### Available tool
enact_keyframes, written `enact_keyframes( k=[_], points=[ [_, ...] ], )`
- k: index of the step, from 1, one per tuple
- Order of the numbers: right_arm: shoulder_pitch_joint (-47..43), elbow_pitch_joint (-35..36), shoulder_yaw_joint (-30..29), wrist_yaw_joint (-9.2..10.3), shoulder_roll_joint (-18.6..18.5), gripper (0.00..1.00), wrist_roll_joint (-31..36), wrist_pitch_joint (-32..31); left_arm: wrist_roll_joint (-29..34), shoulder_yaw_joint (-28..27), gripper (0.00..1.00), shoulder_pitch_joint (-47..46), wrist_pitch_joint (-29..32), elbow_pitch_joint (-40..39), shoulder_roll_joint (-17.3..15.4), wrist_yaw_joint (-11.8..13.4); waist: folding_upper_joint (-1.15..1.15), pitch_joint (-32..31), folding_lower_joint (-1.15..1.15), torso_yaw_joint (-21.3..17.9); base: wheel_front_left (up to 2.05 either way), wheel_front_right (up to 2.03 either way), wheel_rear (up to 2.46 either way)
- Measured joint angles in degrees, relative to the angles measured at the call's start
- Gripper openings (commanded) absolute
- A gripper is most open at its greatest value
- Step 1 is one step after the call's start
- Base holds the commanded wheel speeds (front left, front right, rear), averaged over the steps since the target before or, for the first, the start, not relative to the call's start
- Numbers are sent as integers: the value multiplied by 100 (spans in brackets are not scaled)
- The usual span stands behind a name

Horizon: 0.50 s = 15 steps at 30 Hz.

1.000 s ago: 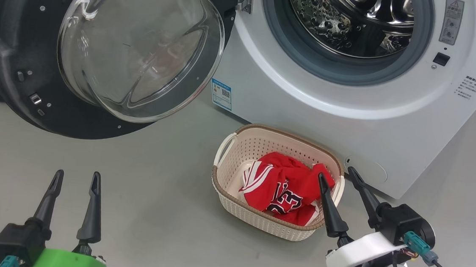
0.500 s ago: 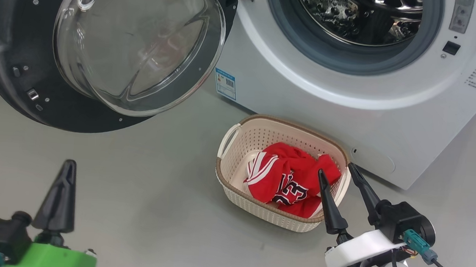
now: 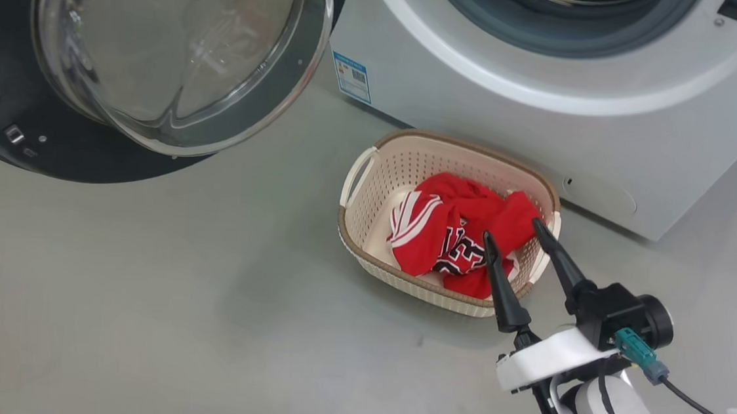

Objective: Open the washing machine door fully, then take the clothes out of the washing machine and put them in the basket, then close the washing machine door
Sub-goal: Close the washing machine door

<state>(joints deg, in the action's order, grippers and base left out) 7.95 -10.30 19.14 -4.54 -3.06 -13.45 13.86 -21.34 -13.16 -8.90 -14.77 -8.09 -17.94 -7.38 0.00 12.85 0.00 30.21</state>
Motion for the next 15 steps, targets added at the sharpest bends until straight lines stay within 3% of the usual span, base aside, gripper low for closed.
enact_keyframes(
  k=[8, 15],
  points=[
    [438, 94, -26, 15, -156, 100, 209, -78, -563, -898, 0, -953, -1, 363, -1009, 0, 0, 484, 0, -228, 0, 0, 0],
    [580, 92, 42, 14, -157, 100, 260, -120, -1072, -1332, 0, -1380, 27, 1326, -1397, 0, 0, 739, 0, -479, 0, 0, 0]
  ],
)
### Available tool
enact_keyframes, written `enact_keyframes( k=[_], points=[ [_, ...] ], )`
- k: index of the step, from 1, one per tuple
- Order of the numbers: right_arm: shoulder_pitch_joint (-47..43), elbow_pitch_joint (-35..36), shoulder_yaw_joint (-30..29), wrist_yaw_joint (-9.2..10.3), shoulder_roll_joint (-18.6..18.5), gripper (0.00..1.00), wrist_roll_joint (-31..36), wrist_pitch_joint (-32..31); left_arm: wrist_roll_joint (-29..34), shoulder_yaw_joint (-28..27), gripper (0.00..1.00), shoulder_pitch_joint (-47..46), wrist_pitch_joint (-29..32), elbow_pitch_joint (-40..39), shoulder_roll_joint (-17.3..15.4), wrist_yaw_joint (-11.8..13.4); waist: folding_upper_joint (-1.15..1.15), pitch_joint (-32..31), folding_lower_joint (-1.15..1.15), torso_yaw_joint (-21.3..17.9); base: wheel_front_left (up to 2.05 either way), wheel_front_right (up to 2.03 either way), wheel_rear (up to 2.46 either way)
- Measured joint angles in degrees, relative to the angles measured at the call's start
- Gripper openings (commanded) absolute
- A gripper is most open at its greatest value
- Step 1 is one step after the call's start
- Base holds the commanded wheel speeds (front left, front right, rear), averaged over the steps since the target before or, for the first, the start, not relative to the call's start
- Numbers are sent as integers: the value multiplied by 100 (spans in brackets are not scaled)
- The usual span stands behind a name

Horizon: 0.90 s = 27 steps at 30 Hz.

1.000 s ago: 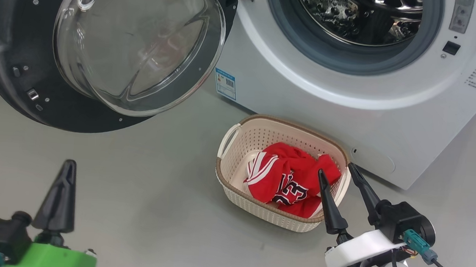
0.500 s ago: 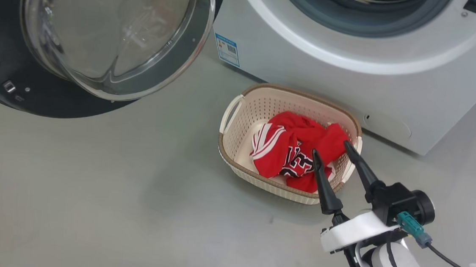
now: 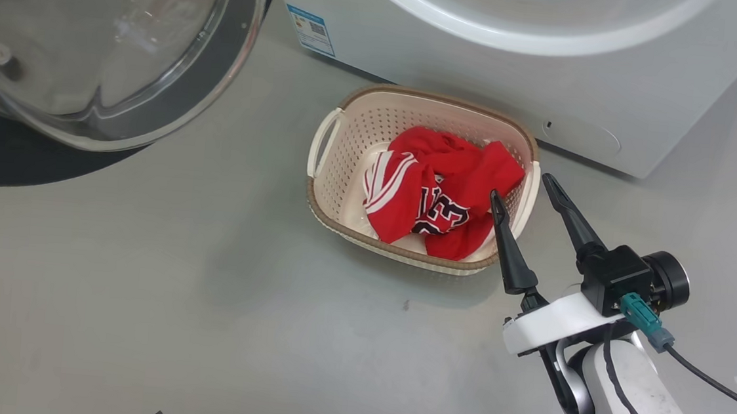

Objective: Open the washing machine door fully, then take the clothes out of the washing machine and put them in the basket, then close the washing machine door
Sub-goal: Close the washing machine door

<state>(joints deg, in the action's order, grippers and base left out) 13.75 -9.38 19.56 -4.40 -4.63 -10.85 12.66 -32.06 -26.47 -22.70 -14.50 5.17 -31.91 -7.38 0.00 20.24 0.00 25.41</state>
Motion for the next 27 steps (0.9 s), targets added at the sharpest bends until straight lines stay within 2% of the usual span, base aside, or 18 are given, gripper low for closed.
enact_keyframes(
  k=[5, 11, 17, 27],
  points=[
    [42, -27, 86, -4, 4, 100, 15, -1, -972, -297, 0, -276, 531, 1104, 84, 0, 0, 119, 0, -195, 0, 0, 0],
    [132, -74, 146, -7, 7, 100, 35, 0, -1338, -786, 0, -677, 938, 2212, -34, 81, 0, 212, 0, -422, 0, 0, 0],
    [132, -140, 180, -8, 8, 100, 34, 0, -2158, -1261, 0, -1299, 1489, 3200, -15, 413, 0, 248, 0, -601, 0, 0, 0],
    [136, -160, 215, -15, 19, 100, 34, 1, -3120, -1736, 0, -2220, 2383, 4245, 23, 898, 0, 292, 0, -724, 0, 0, 0]
  ],
)
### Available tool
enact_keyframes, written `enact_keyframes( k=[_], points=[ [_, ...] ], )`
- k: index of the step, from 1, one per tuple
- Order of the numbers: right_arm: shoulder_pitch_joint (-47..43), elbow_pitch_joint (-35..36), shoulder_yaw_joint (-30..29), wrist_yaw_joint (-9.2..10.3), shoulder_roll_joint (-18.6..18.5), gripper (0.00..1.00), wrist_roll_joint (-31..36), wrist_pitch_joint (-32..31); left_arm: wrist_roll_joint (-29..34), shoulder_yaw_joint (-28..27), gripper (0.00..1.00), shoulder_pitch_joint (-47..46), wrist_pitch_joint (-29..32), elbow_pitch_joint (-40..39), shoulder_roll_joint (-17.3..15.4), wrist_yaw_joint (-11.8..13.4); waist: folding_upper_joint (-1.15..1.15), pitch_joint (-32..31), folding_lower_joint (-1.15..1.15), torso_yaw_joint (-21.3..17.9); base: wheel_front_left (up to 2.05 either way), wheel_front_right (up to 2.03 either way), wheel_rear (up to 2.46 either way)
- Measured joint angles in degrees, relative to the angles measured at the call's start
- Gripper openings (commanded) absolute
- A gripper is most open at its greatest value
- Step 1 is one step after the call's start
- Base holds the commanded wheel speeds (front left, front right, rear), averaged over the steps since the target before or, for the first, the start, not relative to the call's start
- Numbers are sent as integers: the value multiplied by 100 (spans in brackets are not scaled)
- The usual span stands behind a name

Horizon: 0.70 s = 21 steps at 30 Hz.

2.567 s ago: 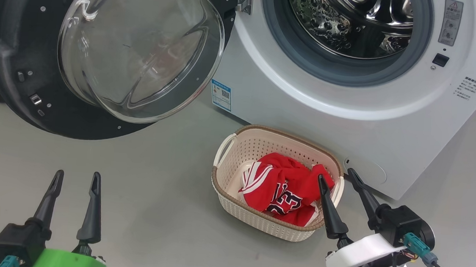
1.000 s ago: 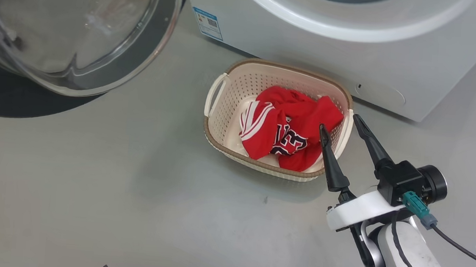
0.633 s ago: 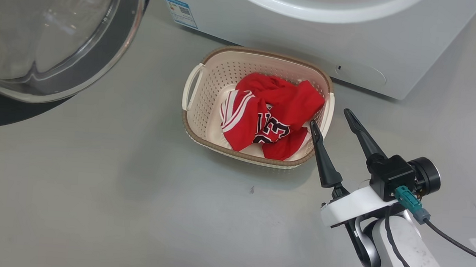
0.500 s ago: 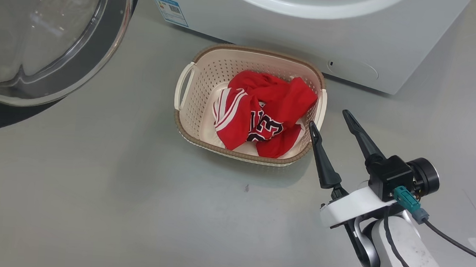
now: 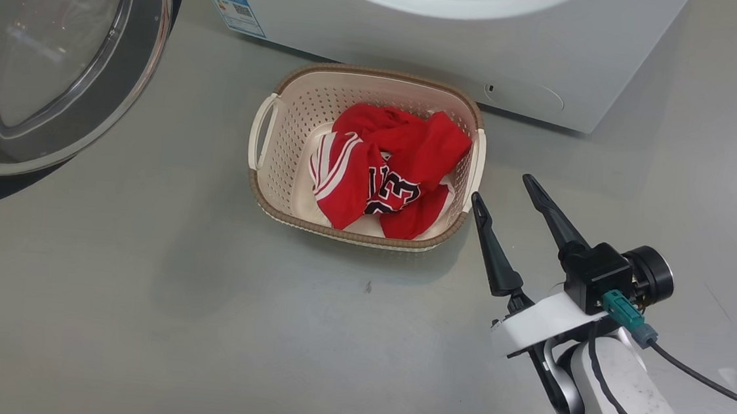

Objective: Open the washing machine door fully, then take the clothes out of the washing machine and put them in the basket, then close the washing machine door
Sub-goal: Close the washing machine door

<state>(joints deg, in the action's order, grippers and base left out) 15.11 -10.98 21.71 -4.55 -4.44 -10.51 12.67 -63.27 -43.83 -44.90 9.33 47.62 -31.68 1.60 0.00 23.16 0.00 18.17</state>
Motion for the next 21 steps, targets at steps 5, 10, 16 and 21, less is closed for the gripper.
enact_keyframes(
  k=[5, 10, 16, 21],
  points=[
    [5, -31, 12, 1, 3, 100, -1, 7, -280, -168, 0, -375, 325, 348, 29, 272, 0, 22, 0, -26, 0, 0, 0],
    [80, -41, 37, 11, 8, 100, -1, 8, -345, -250, 0, -511, 547, 636, -3, 368, 0, 48, 0, -49, 0, 0, 0],
    [110, -48, 58, 16, 15, 100, -1, 18, -446, -220, 0, -792, 900, 855, -22, 375, 0, 80, 0, -66, 0, 0, 0],
    [119, -64, 62, 18, 16, 100, -1, 26, -481, -75, 0, -890, 1224, 981, -20, 375, 0, 99, 0, -67, 0, 0, 0]
  ],
)
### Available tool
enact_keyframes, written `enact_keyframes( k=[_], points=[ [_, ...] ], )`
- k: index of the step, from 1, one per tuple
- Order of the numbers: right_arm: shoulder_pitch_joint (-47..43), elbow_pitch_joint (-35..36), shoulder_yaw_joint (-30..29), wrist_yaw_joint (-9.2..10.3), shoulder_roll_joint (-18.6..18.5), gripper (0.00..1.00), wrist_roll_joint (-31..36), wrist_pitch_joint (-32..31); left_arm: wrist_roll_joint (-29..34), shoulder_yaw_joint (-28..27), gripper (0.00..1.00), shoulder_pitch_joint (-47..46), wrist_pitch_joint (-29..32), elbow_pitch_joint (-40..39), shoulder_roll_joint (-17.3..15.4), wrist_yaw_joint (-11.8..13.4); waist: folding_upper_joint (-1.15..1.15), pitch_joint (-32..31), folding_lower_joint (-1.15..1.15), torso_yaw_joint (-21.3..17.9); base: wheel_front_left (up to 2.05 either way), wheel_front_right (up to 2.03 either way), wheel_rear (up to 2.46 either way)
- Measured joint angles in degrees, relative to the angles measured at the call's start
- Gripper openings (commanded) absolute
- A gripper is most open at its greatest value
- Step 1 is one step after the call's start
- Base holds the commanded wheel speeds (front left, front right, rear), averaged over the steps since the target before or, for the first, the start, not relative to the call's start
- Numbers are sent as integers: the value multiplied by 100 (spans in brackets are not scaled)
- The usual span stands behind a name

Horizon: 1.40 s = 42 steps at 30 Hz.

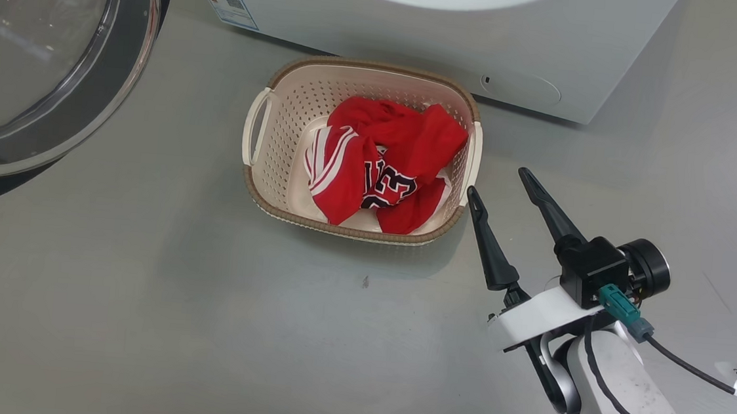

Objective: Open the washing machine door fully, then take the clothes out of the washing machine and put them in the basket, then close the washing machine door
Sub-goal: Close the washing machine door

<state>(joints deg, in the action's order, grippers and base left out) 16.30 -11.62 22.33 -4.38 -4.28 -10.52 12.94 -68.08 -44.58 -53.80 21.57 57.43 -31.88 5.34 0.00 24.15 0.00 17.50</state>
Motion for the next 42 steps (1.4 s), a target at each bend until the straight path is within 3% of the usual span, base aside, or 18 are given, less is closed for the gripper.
enact_keyframes(
  k=[16, 29, 38, 42],
  points=[
    [87, -89, 22, 43, 5, 100, -2, 45, -102, 224, 0, -88, 789, 237, -134, -120, 0, -9, 0, 21, 0, 0, 0],
    [88, -232, 15, 44, 23, 100, -108, 87, -92, 609, 0, -87, 1679, 445, -78, -541, 0, -229, 0, 32, 0, 0, 0],
    [83, -301, 1, 49, 32, 100, -267, 100, -115, 811, 0, -8, 2562, 522, 54, -973, 0, -455, 0, 67, 0, 0, 0],
    [81, -319, 2, 51, 42, 100, -312, 101, -176, 851, 0, 38, 2961, 554, 112, -1027, 0, -529, 0, 93, 0, 0, 0]
  ],
)
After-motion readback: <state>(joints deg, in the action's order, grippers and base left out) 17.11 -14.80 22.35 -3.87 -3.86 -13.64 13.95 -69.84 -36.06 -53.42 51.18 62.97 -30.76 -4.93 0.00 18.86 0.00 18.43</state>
